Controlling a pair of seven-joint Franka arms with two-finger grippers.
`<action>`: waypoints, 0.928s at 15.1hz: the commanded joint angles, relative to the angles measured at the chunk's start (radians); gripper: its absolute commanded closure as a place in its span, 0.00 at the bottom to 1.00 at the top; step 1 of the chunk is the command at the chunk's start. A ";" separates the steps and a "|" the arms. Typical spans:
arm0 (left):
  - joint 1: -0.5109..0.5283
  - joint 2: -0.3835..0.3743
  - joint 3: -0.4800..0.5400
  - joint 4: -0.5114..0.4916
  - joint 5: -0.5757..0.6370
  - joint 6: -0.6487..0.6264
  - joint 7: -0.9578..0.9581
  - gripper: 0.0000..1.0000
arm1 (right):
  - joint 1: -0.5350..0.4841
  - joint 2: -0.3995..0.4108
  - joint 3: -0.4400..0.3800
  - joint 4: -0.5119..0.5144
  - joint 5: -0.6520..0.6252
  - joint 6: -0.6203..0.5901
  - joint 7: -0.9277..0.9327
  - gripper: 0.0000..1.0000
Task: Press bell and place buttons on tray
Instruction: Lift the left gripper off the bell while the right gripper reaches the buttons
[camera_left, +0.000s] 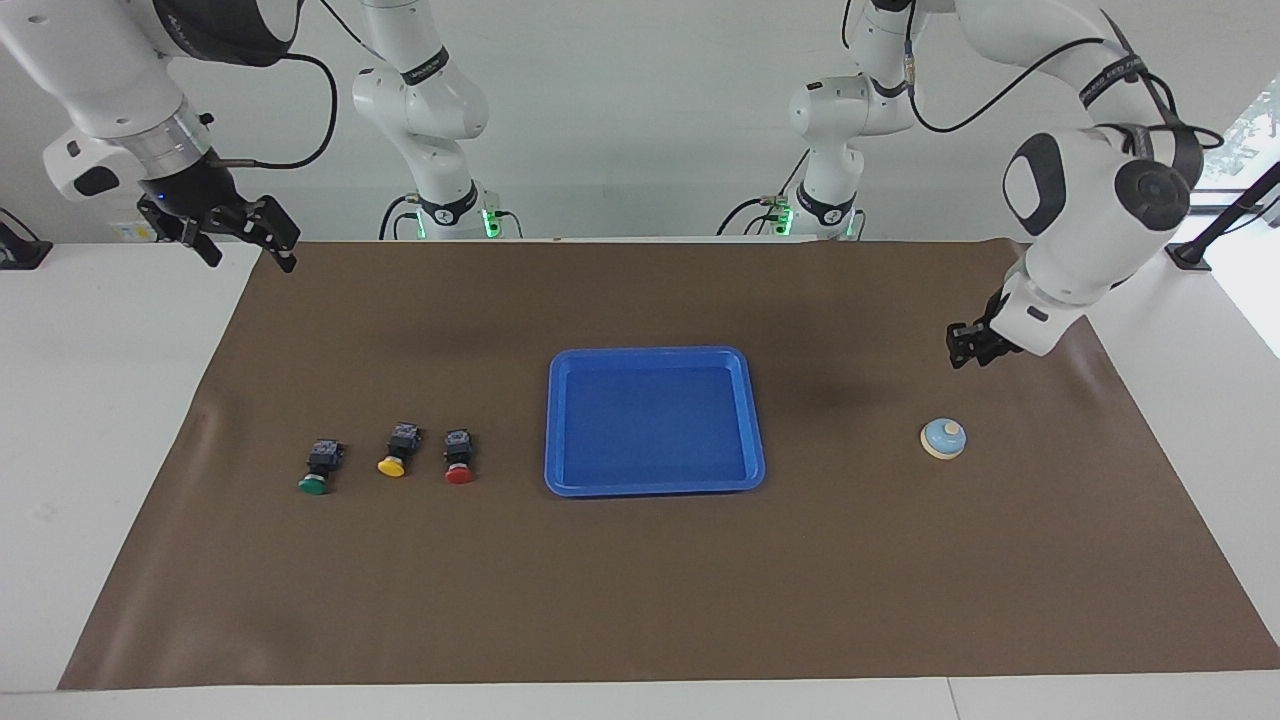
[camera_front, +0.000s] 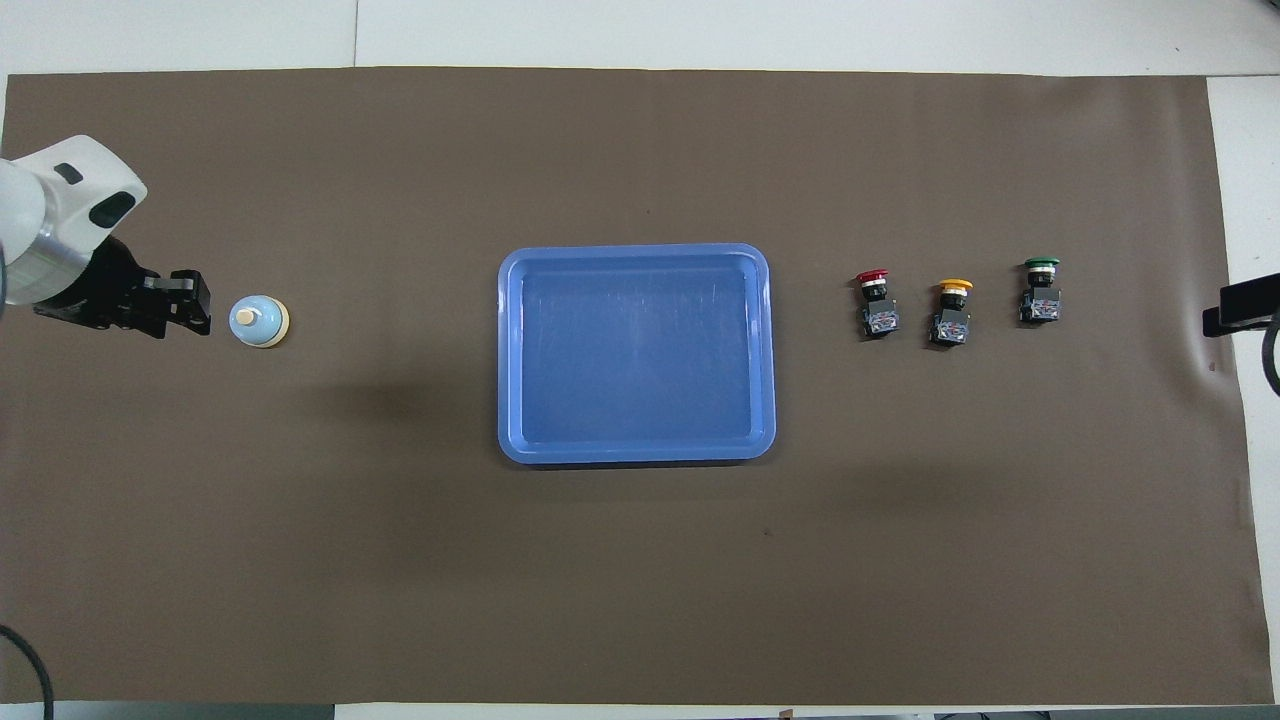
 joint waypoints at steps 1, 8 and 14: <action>-0.008 -0.111 0.004 -0.025 0.019 -0.103 -0.007 0.00 | -0.054 -0.003 0.005 -0.096 -0.014 0.146 -0.072 0.00; -0.009 -0.148 0.001 -0.028 0.013 -0.145 -0.004 0.00 | -0.054 0.172 0.005 -0.185 -0.016 0.414 -0.072 0.00; -0.032 -0.086 -0.003 0.041 0.013 -0.175 -0.006 0.00 | -0.043 0.233 0.005 -0.255 -0.025 0.593 -0.069 0.00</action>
